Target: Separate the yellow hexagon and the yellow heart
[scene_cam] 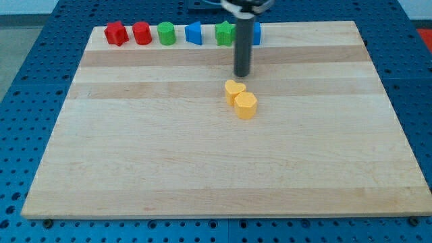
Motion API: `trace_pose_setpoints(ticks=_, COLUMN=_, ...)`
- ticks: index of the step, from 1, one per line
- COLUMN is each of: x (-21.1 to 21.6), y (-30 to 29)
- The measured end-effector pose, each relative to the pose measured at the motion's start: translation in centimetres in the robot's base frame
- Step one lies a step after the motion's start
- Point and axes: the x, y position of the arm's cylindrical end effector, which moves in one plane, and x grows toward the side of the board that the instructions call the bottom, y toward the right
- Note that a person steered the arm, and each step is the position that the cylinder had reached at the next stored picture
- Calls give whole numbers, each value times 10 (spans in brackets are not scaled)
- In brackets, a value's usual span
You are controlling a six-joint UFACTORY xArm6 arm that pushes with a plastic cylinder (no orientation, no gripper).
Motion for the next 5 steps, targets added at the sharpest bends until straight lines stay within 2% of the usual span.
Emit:
trace_pose_setpoints(ticks=1, x=14, y=-47)
trace_pose_setpoints(ticks=2, x=54, y=-65)
trace_pose_setpoints(ticks=3, x=75, y=-57)
trace_pose_setpoints(ticks=5, x=72, y=25)
